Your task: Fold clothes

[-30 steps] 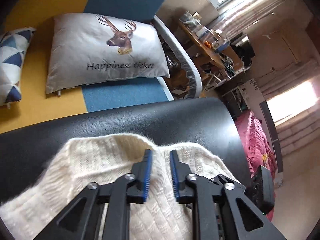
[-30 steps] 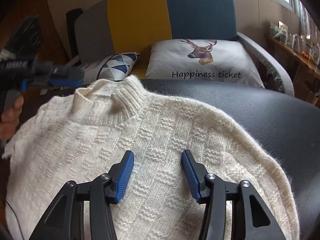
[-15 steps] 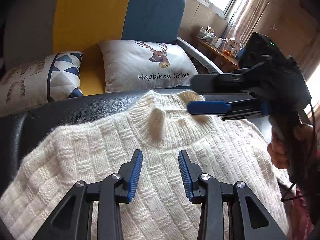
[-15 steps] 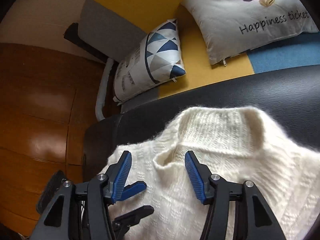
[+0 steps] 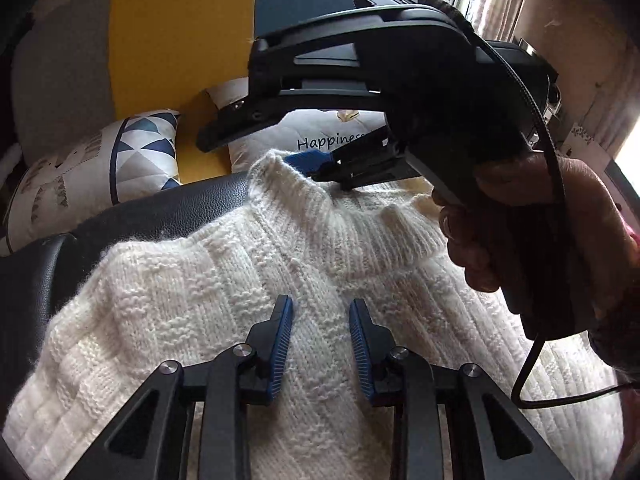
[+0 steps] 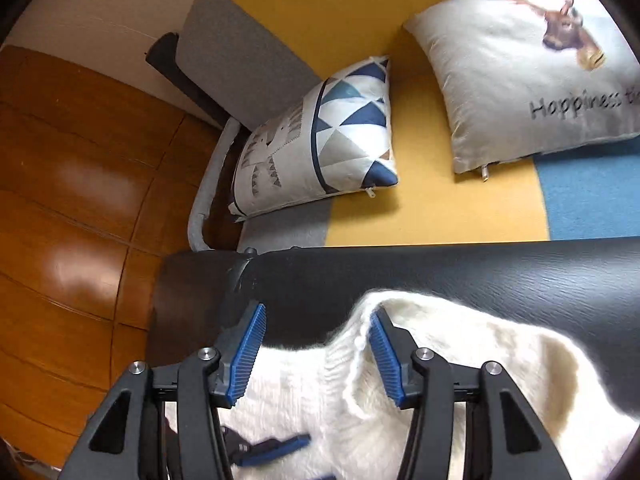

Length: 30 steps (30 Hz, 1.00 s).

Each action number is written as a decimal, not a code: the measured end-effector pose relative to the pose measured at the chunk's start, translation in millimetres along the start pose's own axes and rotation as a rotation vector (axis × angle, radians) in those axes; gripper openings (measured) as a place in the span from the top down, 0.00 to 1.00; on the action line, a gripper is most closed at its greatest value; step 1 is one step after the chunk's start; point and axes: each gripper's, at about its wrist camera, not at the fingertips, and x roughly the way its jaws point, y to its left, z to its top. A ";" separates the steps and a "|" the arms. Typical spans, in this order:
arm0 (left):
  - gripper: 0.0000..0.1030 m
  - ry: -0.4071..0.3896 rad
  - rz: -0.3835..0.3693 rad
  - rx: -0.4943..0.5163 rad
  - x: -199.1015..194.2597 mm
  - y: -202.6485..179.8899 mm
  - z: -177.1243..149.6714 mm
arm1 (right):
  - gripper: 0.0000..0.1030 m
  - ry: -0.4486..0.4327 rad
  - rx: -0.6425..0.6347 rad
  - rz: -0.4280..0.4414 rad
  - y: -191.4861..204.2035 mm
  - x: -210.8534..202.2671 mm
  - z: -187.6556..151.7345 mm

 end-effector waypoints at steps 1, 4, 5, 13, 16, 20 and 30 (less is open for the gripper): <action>0.71 0.000 -0.004 -0.005 -1.3 1.1 0.7 | 0.47 -0.010 -0.020 -0.011 3.2 -11.2 -3.4; 0.71 0.001 -0.031 -0.043 -9.0 7.4 4.2 | 0.47 -0.020 -0.084 -0.059 8.7 -45.9 -21.8; 0.72 -0.008 -0.045 -0.070 -15.0 12.6 7.7 | 0.47 -0.008 -0.112 -0.090 9.3 -52.6 -29.3; 0.72 -0.010 0.167 -0.038 -13.3 40.9 42.5 | 0.49 0.078 -0.299 -0.483 -12.5 -42.4 -81.7; 0.70 0.060 0.267 -0.023 9.4 47.3 35.8 | 0.52 0.003 -0.316 -0.522 -17.1 -44.4 -85.3; 0.70 0.003 0.248 -0.076 1.5 61.7 23.0 | 0.50 -0.049 -0.349 -0.541 -15.2 -41.1 -90.5; 0.70 -0.047 0.091 -0.295 -83.4 79.0 2.1 | 0.46 -0.082 -0.337 -0.382 52.6 -81.3 -168.1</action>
